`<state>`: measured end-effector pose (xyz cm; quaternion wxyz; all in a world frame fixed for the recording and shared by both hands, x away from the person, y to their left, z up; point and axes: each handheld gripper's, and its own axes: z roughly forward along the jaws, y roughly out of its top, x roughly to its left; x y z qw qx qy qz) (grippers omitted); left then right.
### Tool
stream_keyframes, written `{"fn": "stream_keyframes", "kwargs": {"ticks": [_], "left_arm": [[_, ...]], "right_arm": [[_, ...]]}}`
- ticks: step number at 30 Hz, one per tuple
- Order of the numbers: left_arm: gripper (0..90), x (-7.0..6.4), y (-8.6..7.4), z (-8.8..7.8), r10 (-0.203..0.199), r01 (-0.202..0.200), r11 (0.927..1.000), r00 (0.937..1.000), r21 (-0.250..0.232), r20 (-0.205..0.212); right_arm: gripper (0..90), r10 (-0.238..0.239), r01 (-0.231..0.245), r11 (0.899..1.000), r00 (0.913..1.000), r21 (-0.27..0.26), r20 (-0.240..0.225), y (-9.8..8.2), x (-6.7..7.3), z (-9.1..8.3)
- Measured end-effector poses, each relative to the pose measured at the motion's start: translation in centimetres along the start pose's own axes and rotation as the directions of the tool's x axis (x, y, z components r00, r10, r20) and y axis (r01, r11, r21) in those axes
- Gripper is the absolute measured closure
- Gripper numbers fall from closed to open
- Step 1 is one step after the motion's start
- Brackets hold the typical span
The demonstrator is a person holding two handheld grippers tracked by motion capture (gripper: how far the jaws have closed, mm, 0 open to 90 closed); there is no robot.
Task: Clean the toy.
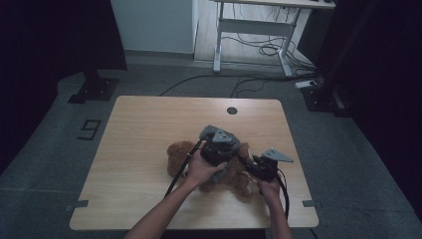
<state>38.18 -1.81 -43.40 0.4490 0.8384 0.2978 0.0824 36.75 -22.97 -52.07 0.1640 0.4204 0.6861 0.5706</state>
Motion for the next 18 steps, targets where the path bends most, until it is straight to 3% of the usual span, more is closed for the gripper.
{"fn": "stream_keyframes", "kwargs": {"ticks": [3,5,12,18], "left_arm": [[84.8,0.8,-1.1,1.6,-0.015,0.016,0.9988,0.9996,0.047,-0.024],[85.2,1.2,-1.6,1.4,-0.035,0.036,0.9987,0.9993,0.035,-0.016],[85.3,2.0,-2.6,-1.0,-0.008,0.012,0.9993,0.9953,0.036,-0.096],[85.4,4.9,-4.5,-3.6,-0.069,0.074,0.9970,0.9846,0.025,-0.161]], "right_arm": [[63.2,-0.004,0.004,1.000,1.0000,0.000,0.001,0.0,0.0,0.0],[63.2,-0.003,0.003,1.000,1.0000,0.006,0.003,0.0,0.0,0.0],[63.2,-0.001,0.001,1.000,1.0000,0.005,0.000,0.0,0.0,0.0],[63.2,0.001,-0.001,1.000,1.0000,0.004,-0.002,0.0,-0.1,0.1]]}}
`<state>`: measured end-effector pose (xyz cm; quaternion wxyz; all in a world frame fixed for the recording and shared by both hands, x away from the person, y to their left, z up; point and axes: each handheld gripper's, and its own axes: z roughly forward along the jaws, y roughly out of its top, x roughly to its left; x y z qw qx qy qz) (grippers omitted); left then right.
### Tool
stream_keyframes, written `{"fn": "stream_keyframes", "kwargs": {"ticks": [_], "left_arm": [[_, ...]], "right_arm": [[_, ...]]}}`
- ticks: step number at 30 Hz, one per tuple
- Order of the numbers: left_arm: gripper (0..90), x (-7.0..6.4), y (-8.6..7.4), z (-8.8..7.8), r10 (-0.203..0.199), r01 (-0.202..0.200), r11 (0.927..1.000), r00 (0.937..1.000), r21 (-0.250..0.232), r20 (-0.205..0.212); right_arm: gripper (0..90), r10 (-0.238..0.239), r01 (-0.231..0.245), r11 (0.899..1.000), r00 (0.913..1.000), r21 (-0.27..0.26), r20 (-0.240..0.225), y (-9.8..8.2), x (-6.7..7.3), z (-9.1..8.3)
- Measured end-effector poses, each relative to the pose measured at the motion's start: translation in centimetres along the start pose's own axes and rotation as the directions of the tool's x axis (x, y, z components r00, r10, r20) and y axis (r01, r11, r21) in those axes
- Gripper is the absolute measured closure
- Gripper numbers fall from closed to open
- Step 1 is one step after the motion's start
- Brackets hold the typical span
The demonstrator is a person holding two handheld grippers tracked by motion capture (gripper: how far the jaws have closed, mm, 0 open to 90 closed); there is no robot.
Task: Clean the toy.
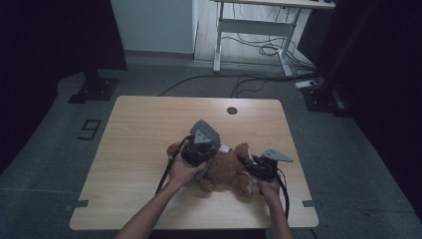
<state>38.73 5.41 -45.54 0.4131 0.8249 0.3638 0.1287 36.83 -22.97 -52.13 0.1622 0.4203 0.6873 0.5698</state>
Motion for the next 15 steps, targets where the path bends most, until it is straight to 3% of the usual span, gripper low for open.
{"fn": "stream_keyframes", "kwargs": {"ticks": [3,5,7,12,15], "left_arm": [[85.3,1.8,-0.9,-1.5,-0.036,0.036,0.9992,0.9993,-0.017,-0.012],[85.4,2.8,-1.4,-2.5,-0.069,0.069,0.9969,0.9976,-0.036,0.009],[85.3,3.4,-1.9,-3.5,-0.077,0.078,0.9957,0.9969,-0.049,0.011],[85.3,4.8,-2.9,-5.7,-0.098,0.096,0.9923,0.9949,-0.078,-0.023],[85.2,6.2,-3.7,-6.6,-0.136,0.132,0.9874,0.9896,-0.087,-0.046]], "right_arm": [[63.1,-0.001,0.001,1.000,1.0000,-0.001,-0.002,0.0,0.0,0.0],[63.1,0.001,-0.001,1.000,1.0000,0.000,-0.006,0.0,0.0,0.0],[63.1,-0.001,0.001,1.000,1.0000,-0.001,-0.006,0.0,0.0,0.0],[63.1,-0.001,0.001,1.000,1.0000,-0.002,-0.002,0.0,0.0,0.0],[63.2,-0.002,0.002,1.000,1.0000,-0.004,0.000,0.0,0.0,0.0]]}}
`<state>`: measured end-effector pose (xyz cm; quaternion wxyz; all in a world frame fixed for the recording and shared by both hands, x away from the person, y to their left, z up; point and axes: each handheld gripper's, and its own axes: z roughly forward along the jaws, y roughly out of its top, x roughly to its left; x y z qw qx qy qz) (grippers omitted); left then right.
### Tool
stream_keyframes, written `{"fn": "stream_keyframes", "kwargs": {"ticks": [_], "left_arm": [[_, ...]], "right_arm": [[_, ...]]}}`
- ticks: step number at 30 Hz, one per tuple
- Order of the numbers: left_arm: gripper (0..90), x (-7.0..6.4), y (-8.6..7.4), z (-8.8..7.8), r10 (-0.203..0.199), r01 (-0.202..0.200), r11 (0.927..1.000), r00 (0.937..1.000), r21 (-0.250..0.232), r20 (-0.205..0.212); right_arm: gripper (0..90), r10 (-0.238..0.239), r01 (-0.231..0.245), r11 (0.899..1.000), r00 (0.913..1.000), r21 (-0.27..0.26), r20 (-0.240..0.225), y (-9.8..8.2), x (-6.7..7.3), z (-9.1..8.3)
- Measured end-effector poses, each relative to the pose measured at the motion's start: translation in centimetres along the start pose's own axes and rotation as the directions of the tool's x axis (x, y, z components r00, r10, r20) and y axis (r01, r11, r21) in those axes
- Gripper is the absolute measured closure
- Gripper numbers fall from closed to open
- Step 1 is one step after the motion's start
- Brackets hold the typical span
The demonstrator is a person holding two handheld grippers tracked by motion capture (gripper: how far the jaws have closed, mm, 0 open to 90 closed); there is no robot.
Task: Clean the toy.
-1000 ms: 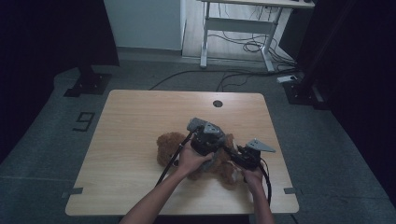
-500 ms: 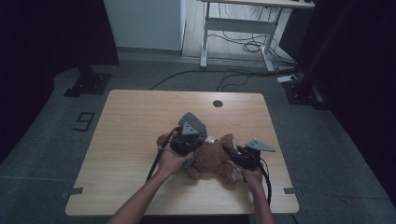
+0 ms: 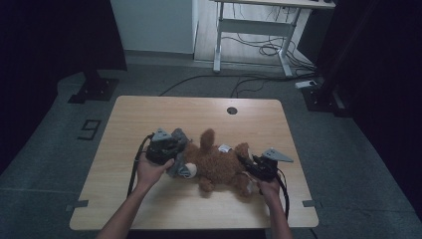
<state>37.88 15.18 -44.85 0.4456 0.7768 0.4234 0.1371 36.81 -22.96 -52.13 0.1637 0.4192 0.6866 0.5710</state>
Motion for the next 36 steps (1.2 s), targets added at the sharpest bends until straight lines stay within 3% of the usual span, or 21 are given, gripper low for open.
{"fn": "stream_keyframes", "kwargs": {"ticks": [4,8,12,16,20,24,26,30,36], "left_arm": [[85.0,1.7,-0.8,-0.6,-0.024,0.025,0.9996,0.9988,0.011,-0.043],[84.8,2.1,-0.4,-1.1,-0.032,0.031,0.9995,0.9992,-0.009,-0.025],[84.9,0.5,1.7,-0.7,0.017,-0.017,0.9995,0.9998,-0.025,-0.005],[84.9,-1.7,4.3,0.4,0.062,-0.060,0.9977,0.9968,-0.030,0.050],[84.7,-4.0,5.9,2.9,0.126,-0.127,0.9918,0.9905,0.016,0.055],[84.5,-4.3,5.4,5.6,0.157,-0.158,0.9817,0.9875,0.107,0.017],[84.5,-3.6,4.7,6.3,0.132,-0.134,0.9818,0.9910,0.135,0.020],[84.9,-2.2,3.5,6.0,0.083,-0.088,0.9891,0.9956,0.118,0.044],[85.2,-2.1,1.8,4.5,0.075,-0.081,0.9932,0.9946,0.084,0.072]], "right_arm": [[63.1,0.000,0.000,1.000,1.0000,-0.002,0.002,0.0,0.0,0.0],[63.2,0.001,-0.001,1.000,1.0000,-0.004,0.002,0.0,-0.1,0.0],[63.2,0.000,0.000,1.000,1.0000,-0.005,0.001,0.0,-0.1,0.0],[63.2,-0.007,0.007,1.000,1.0000,-0.007,0.000,0.0,-0.1,-0.1],[63.1,-0.006,0.006,1.000,1.0000,-0.009,-0.002,0.0,-0.1,-0.2],[63.1,-0.011,0.011,1.000,0.9999,-0.010,-0.003,0.1,-0.1,-0.3],[63.0,-0.012,0.012,1.000,0.9999,-0.010,-0.006,0.1,-0.2,-0.4],[62.8,-0.011,0.011,1.000,0.9999,-0.010,-0.014,0.1,-0.1,-0.3],[62.1,0.001,-0.001,1.000,0.9995,-0.003,-0.033,0.1,0.1,-0.5]]}}
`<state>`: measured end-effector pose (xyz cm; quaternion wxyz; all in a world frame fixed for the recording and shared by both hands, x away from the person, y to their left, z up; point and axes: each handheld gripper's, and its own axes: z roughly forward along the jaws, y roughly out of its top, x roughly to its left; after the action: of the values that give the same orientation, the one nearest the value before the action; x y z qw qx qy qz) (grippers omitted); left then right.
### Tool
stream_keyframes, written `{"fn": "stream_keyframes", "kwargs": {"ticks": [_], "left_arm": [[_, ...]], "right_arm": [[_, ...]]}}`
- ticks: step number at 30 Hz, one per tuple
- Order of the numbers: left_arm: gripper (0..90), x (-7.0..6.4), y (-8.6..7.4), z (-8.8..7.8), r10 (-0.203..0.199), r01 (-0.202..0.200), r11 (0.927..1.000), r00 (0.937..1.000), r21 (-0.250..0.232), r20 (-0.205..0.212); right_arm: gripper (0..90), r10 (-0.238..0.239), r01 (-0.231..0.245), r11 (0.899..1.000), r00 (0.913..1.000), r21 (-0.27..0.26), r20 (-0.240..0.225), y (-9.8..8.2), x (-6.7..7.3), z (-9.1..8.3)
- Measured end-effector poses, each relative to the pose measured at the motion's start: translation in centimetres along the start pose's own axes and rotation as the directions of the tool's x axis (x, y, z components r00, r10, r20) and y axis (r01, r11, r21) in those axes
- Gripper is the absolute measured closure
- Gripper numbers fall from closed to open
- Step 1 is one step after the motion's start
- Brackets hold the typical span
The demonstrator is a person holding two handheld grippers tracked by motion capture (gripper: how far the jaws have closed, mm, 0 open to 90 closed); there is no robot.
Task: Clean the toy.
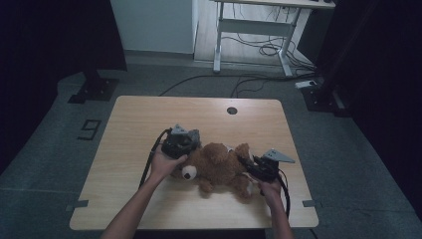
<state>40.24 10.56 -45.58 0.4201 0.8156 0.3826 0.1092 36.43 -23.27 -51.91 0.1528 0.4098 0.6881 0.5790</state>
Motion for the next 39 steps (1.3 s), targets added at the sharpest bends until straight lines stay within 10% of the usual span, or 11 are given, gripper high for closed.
{"fn": "stream_keyframes", "kwargs": {"ticks": [13,20,26,34,39], "left_arm": [[85.8,-2.7,-4.6,-2.7,0.033,-0.031,0.9960,0.9992,-0.084,0.021],[85.8,-3.9,-6.4,-3.6,0.050,-0.046,0.9921,0.9983,-0.117,0.029],[85.9,-4.3,-7.9,-4.2,0.052,-0.046,0.9896,0.9980,-0.136,0.037],[85.9,-5.1,-8.4,-4.1,0.057,-0.049,0.9898,0.9967,-0.134,0.058],[85.9,-5.3,-9.0,-4.1,0.057,-0.048,0.9913,0.9956,-0.122,0.075]], "right_arm": [[33.2,-0.043,0.038,0.998,0.9937,-0.050,-0.104,4.1,2.0,-3.4],[23.6,-0.068,0.074,0.996,0.9886,0.043,-0.135,7.8,2.9,-2.0],[14.3,-0.037,0.093,0.972,0.9680,0.216,-0.248,3.8,4.9,0.1],[3.4,-0.037,0.082,0.948,0.9885,0.307,-0.147,0.2,5.6,0.3],[4.1,0.067,0.013,0.938,0.9736,0.346,-0.218,-1.7,4.9,1.7]]}}
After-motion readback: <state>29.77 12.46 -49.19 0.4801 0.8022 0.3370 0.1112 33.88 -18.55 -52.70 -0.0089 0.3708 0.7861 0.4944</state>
